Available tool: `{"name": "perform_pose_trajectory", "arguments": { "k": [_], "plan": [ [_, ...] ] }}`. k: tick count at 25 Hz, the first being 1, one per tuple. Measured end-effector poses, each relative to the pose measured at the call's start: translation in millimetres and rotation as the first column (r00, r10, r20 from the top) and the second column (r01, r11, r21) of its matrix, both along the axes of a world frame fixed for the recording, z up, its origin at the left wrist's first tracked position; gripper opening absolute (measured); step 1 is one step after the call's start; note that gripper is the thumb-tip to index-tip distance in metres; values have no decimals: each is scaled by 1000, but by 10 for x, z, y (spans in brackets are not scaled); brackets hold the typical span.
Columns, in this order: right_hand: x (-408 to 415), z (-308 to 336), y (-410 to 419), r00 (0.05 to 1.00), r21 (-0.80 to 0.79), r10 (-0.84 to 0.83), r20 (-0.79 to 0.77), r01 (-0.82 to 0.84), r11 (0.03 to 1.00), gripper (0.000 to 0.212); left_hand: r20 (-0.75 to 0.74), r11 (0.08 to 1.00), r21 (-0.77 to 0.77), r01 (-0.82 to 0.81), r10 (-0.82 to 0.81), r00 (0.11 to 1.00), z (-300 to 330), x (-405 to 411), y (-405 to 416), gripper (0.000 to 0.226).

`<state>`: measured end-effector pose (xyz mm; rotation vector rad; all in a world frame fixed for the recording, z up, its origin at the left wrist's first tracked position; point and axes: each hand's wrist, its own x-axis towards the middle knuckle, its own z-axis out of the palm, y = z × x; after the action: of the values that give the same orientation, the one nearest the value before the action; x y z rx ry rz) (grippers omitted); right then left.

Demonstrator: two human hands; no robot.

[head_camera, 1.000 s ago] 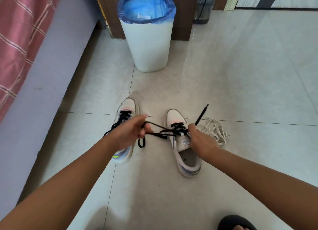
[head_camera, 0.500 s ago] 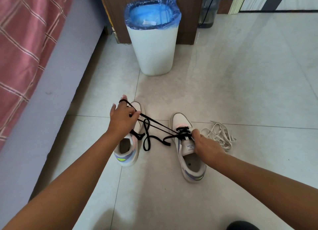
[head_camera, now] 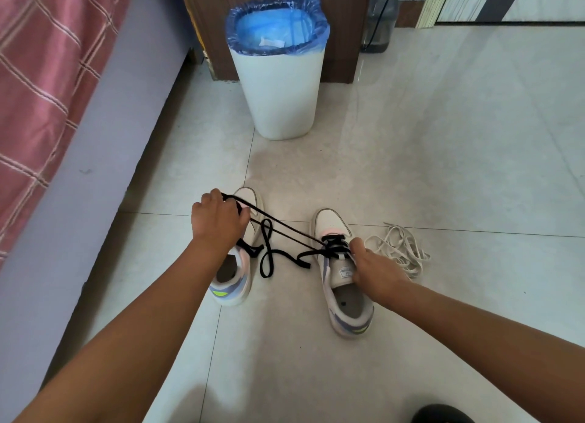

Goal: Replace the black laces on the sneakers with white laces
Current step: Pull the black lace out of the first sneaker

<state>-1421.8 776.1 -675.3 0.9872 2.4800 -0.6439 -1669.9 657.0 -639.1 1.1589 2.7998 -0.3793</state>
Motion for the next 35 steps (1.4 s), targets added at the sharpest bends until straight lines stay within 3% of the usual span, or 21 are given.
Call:
{"name": "perform_pose_trajectory", "arguments": {
  "k": [2,4,6,9,12,15,17,20,24,28,31,35],
  "plan": [
    [12,7,5,1000,4,-4,9,4,1000,24,135,994,27,-109,105,985,16,-55,-26,47],
    [18,13,7,1000,-2,-14,8,14,1000,25,275,989,66,-131,108,955,-21,-90,-40,46],
    [25,22,13,999,-13,-28,-18,28,1000,25,295,993,109,-35,1,955,-11,-52,-11,38],
    [14,67,11,999,17,-6,-47,7,1000,27,179,966,138,221,-243,953,118,287,90,36],
    [-41,115,-13,992,128,123,6,-123,984,34,435,954,185,237,-296,851,162,953,205,36],
    [-131,169,-32,957,242,271,102,-288,927,38,573,981,48,187,-181,799,-94,1495,301,43],
    [-180,193,-27,923,299,352,156,-384,874,37,588,998,-39,45,-13,809,-264,1594,352,38],
    [-215,199,-31,879,331,417,230,-474,816,33,642,982,-159,-106,184,744,-376,1549,390,31],
    [-256,193,-58,867,327,423,262,-492,806,33,723,972,-189,-141,235,650,-411,1429,322,27],
    [-339,173,-93,843,369,456,286,-536,759,34,733,973,-192,-128,229,641,-426,1389,251,27],
    [-352,112,-50,889,315,402,220,-455,833,38,739,976,-189,-103,211,640,-425,1371,227,25],
    [-280,-59,51,987,31,141,-83,-139,990,23,746,983,-155,-97,180,641,-430,1362,171,28]
  ]
}}
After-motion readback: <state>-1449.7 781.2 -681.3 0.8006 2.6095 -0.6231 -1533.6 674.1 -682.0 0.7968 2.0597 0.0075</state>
